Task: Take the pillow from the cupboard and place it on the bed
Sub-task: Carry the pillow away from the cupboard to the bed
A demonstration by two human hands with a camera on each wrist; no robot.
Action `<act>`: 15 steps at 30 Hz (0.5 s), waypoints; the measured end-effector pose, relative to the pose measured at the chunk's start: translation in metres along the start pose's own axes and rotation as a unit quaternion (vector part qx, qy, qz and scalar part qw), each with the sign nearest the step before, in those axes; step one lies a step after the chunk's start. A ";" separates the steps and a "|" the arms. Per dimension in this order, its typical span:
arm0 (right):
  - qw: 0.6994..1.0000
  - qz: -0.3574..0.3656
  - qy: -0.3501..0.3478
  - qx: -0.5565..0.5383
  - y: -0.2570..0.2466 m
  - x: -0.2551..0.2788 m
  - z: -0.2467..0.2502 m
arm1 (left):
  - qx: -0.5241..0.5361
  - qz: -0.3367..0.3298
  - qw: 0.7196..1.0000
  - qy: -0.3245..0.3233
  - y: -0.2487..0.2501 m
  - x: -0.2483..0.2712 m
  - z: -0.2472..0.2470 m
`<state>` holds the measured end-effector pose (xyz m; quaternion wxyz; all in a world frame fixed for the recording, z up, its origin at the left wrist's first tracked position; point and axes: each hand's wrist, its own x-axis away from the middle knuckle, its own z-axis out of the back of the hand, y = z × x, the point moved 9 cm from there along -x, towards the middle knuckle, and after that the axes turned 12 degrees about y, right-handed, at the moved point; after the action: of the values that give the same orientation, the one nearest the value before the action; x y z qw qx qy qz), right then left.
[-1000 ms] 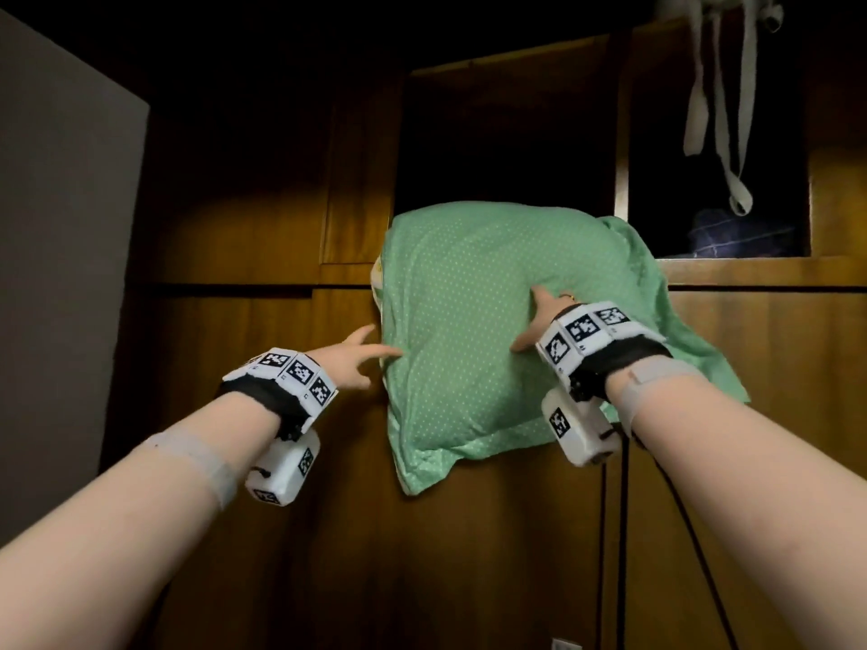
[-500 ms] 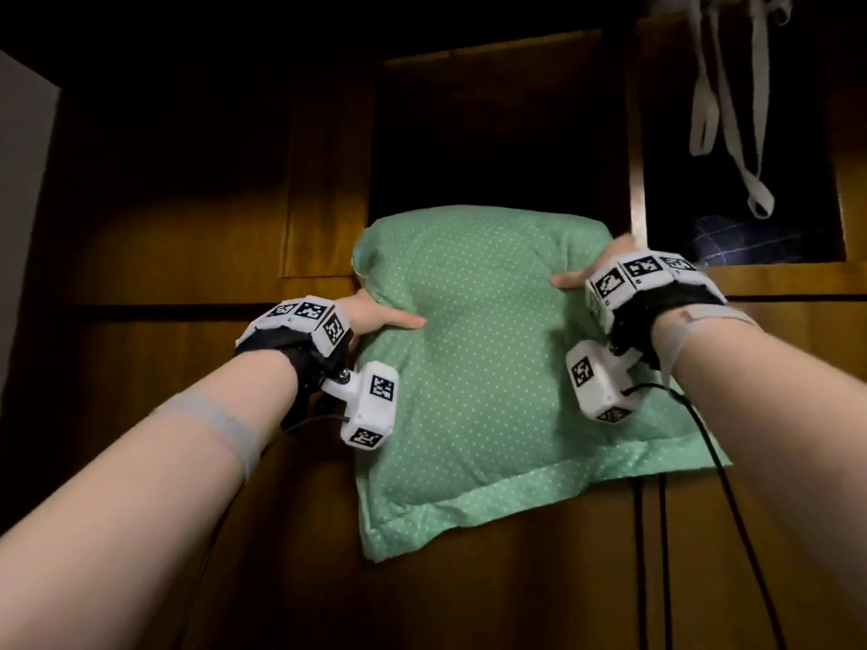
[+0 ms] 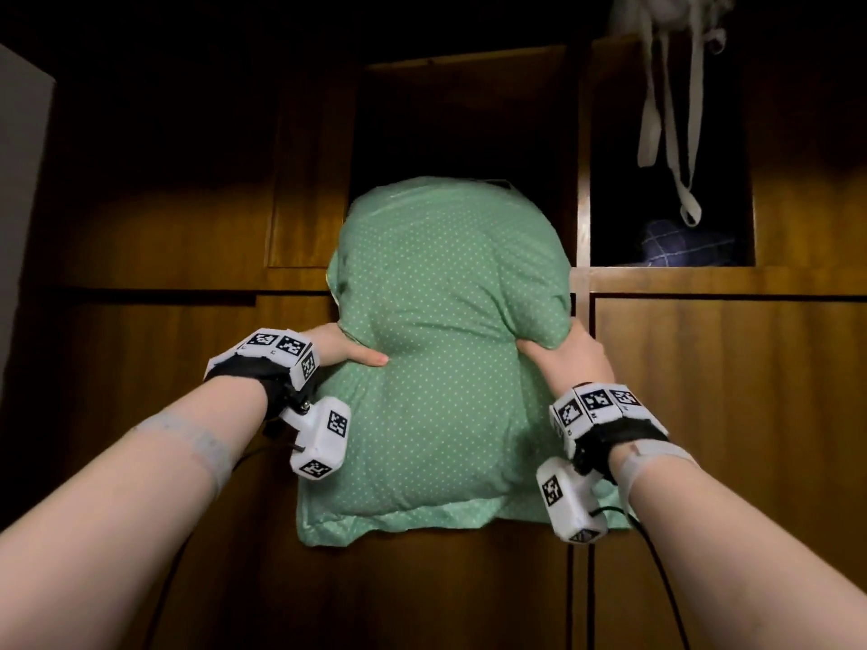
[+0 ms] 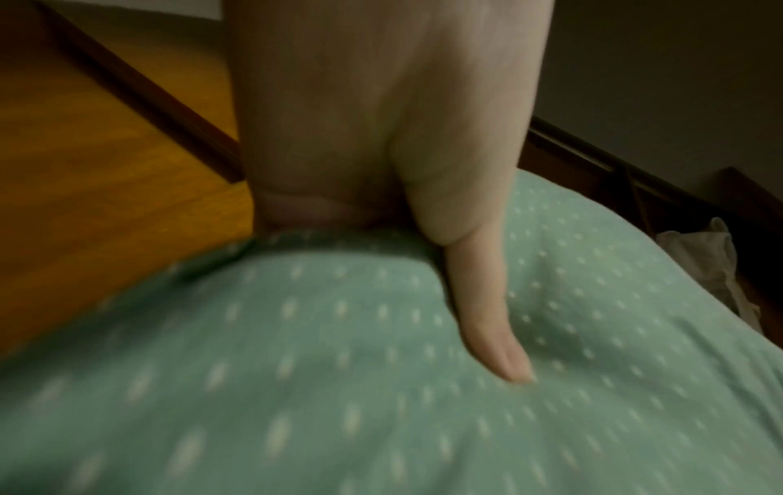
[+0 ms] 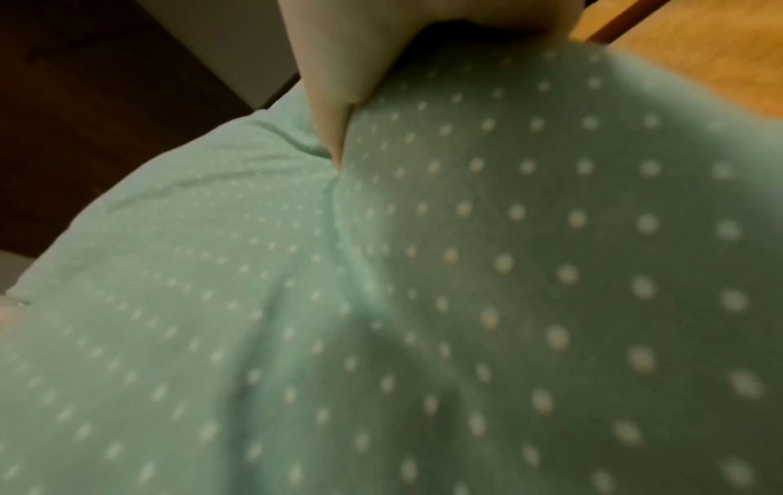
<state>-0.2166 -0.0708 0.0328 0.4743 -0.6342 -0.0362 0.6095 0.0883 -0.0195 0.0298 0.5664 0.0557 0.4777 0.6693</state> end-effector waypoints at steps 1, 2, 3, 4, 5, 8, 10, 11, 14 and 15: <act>1.000 -0.008 -0.022 0.005 0.006 0.002 0.000 | 0.010 0.013 0.999 -0.029 0.002 0.015 -0.007; 0.999 -0.015 -0.046 0.009 0.012 0.005 0.000 | 0.033 0.028 0.998 -0.053 0.004 0.028 -0.013; 0.997 -0.029 -0.074 0.021 0.018 0.007 -0.001 | 0.077 0.050 0.994 -0.055 0.005 0.038 -0.016; 0.993 -0.044 -0.105 0.033 0.027 0.009 -0.004 | 0.136 0.065 0.988 -0.036 0.005 0.041 -0.014; 0.986 -0.067 -0.144 0.052 0.034 0.013 -0.008 | 0.198 0.073 0.978 -0.009 0.007 0.045 -0.011; 0.961 -0.120 -0.227 0.102 0.055 0.026 -0.016 | 0.308 0.083 0.942 0.104 0.003 0.050 0.010; 0.939 -0.120 -0.283 0.155 0.063 0.043 -0.016 | 0.313 0.078 0.936 0.139 -0.005 0.050 0.020; 0.932 -0.113 -0.306 0.161 0.063 0.050 -0.016 | 0.315 0.083 0.934 0.148 -0.011 0.048 0.024; 0.942 -0.146 -0.301 0.019 0.061 0.056 -0.022 | 0.292 0.099 0.942 0.134 -0.016 0.056 0.028; 0.950 -0.165 -0.262 -0.044 0.066 0.046 -0.027 | 0.271 0.098 0.952 0.106 -0.010 0.067 0.023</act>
<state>-0.2184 -0.0932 -0.0493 0.5136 -0.4576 -0.2899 0.6654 0.0853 0.0470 0.0038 0.4077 0.1827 0.6907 0.5687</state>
